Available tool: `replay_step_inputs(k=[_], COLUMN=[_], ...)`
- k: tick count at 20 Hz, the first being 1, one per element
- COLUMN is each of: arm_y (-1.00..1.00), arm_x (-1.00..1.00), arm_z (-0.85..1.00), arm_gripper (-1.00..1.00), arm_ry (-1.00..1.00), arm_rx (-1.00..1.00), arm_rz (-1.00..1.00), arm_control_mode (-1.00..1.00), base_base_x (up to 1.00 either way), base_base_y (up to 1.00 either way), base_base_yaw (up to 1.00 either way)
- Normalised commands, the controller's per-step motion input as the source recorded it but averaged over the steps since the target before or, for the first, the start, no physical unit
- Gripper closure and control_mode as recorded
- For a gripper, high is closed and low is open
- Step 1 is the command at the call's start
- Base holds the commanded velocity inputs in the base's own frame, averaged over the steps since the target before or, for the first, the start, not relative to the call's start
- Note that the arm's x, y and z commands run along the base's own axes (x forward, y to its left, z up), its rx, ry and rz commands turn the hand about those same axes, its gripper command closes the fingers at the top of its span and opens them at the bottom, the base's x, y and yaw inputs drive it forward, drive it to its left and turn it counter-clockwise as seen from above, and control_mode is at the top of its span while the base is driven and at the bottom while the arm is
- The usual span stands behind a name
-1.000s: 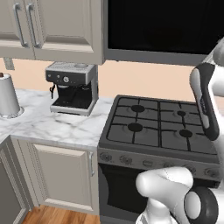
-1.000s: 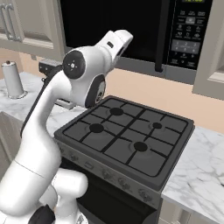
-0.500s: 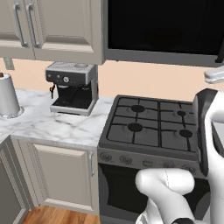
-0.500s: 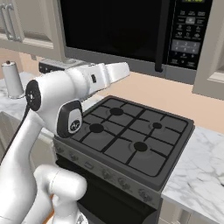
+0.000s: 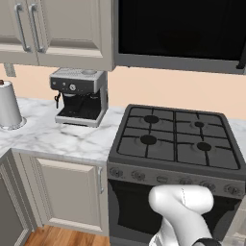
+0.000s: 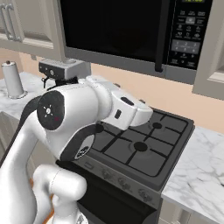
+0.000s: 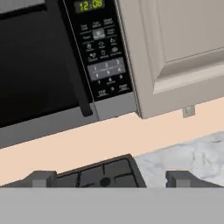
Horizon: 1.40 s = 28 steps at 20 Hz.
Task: Place the bowl containing the kebab skewer and carrot in the microwave. Close the microwave door and press the start button to microwave the meal.
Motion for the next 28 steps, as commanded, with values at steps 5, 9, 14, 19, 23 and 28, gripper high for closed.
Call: replay_step_inputs(k=[5,9,14,19,23,28], arm_y=[-0.14,0.00,-0.09,-0.30,-0.11,-0.02], arm_x=[-0.22,0.00,0.14,0.34,0.35,0.36], arm_z=[0.04,0.00,0.00,0.00,0.07,0.07], arm_gripper=[-1.00,1.00,1.00,1.00,1.00,1.00], arm_ry=[-0.14,-0.05,-0.09,-0.06,-0.17,-0.14], arm_rx=[0.55,0.10,0.09,0.12,0.11,0.10], arm_rz=[0.00,0.00,-0.01,-0.05,-0.05,-0.04], arm_control_mode=[-1.00,-1.00,-1.00,-1.00,-1.00,-1.00], base_base_x=[0.00,0.00,0.00,0.00,0.00,0.00], base_base_y=[0.00,0.00,0.00,0.00,0.00,0.00], base_base_yaw=[0.00,0.00,0.00,0.00,0.00,0.00])
